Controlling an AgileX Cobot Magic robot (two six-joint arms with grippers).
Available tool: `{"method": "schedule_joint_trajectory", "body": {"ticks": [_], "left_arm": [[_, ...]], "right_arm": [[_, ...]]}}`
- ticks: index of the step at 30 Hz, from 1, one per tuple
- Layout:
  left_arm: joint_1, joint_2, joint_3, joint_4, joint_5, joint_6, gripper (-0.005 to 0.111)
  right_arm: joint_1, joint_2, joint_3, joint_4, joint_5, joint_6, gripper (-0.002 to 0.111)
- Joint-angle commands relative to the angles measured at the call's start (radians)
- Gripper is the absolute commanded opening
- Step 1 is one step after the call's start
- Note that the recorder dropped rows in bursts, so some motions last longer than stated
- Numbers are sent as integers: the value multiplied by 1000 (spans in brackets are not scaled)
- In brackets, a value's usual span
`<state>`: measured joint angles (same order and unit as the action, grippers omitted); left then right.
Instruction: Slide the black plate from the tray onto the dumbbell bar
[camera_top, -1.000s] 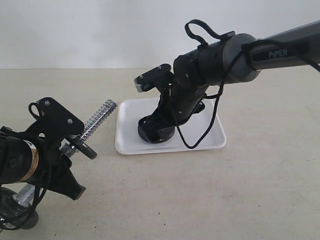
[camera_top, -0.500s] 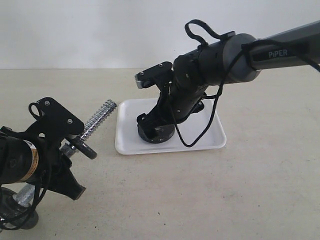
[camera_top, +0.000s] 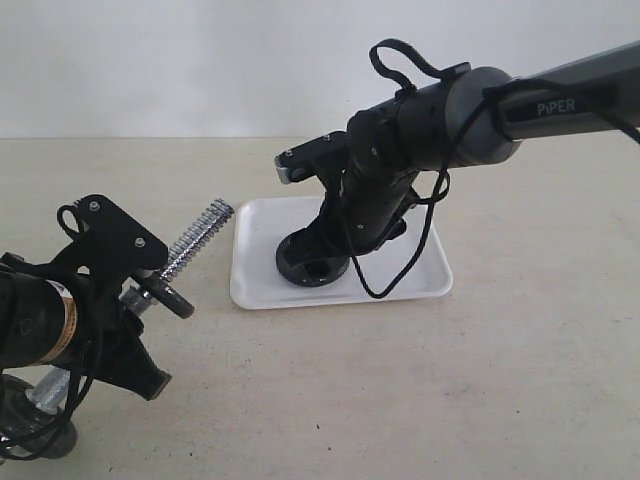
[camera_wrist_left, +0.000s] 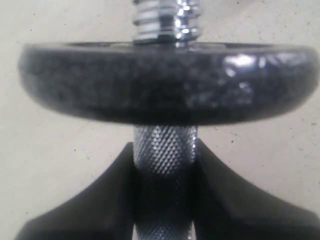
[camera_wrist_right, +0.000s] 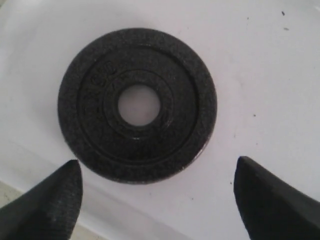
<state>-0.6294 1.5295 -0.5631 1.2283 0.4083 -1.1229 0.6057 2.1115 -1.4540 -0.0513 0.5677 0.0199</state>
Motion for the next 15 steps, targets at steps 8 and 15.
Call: {"method": "schedule_joint_trajectory", "body": {"ticks": [8,15], "left_arm": [[2,-45,-30,42,34,-13,4],[2,-45,-30,42,34,-13,4]], "right_arm": [[-7,-5,-4,-11,154,-66,77],[-7,-5,-4,-94,351,-304,77]]}}
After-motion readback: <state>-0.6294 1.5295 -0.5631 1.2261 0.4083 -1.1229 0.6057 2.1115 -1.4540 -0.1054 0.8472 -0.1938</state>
